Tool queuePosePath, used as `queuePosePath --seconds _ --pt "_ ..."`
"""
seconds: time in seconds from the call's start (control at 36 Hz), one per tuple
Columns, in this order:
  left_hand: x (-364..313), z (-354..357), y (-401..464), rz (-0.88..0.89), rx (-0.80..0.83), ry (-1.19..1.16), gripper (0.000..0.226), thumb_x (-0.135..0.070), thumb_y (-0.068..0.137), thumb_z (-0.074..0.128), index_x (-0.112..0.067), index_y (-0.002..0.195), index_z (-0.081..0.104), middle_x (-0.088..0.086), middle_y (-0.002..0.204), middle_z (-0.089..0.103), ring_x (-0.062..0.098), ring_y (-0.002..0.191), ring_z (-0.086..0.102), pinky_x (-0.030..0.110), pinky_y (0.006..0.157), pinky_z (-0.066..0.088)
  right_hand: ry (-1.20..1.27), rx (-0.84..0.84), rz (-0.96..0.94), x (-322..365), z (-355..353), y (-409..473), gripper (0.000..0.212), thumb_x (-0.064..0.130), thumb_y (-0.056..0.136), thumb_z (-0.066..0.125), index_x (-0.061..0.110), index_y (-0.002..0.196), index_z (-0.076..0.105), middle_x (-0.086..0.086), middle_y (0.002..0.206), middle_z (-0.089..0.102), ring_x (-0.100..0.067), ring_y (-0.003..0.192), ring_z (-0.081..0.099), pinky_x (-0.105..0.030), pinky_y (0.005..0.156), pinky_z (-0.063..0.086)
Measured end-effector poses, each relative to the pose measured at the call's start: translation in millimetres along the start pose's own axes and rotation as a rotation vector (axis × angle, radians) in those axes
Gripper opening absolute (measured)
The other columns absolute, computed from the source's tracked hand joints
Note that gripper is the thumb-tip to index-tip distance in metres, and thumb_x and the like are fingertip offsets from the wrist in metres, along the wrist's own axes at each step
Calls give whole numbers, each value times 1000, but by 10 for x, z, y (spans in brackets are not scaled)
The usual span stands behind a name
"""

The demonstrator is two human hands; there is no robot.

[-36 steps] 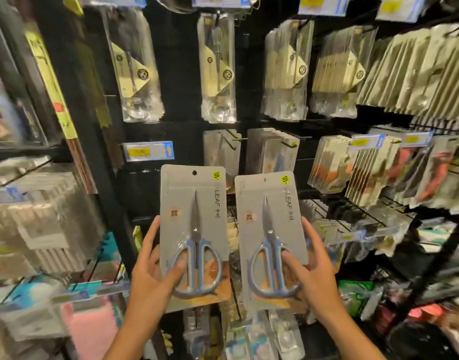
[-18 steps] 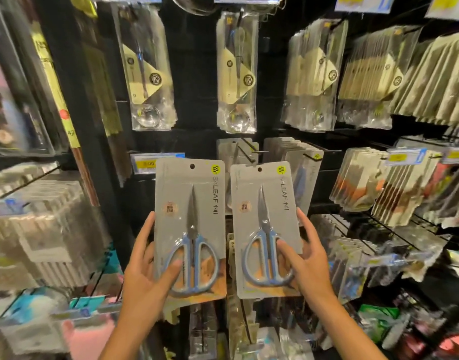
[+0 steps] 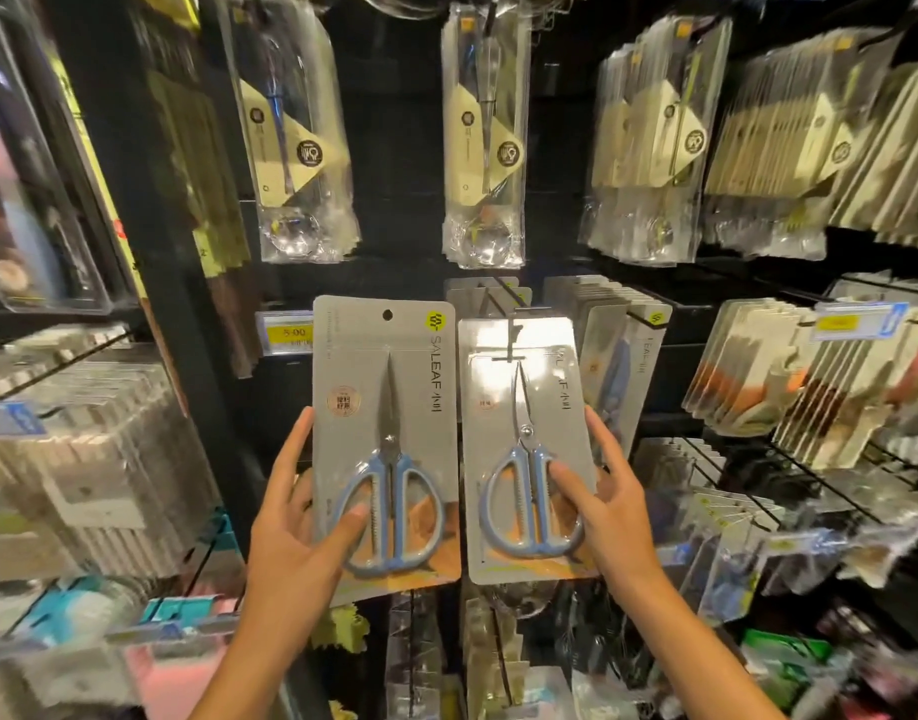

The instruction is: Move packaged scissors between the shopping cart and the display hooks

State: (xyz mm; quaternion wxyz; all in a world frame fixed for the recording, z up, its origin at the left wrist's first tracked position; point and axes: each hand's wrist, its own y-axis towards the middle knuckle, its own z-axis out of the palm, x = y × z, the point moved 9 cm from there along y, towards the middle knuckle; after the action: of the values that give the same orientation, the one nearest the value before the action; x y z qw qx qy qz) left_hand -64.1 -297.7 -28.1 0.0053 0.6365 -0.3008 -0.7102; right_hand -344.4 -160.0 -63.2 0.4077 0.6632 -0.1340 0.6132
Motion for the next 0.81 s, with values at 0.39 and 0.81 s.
queuePosePath --seconds 0.39,0.81 --pt "-93 106 164 67 3 19 86 -26 85 82 -50 151 33 -25 135 61 5 125 61 34 100 54 -103 51 48 -350 222 496 70 19 100 59 44 155 23 36 132 55 2 120 60 -24 95 56" --pt "-235 142 284 118 -22 82 88 -11 83 71 -41 155 30 -35 136 56 -1 126 58 19 100 51 -380 67 99 -580 553 1241 70 36 104 49 41 158 5 -7 153 47 -40 124 58 -46 98 50"
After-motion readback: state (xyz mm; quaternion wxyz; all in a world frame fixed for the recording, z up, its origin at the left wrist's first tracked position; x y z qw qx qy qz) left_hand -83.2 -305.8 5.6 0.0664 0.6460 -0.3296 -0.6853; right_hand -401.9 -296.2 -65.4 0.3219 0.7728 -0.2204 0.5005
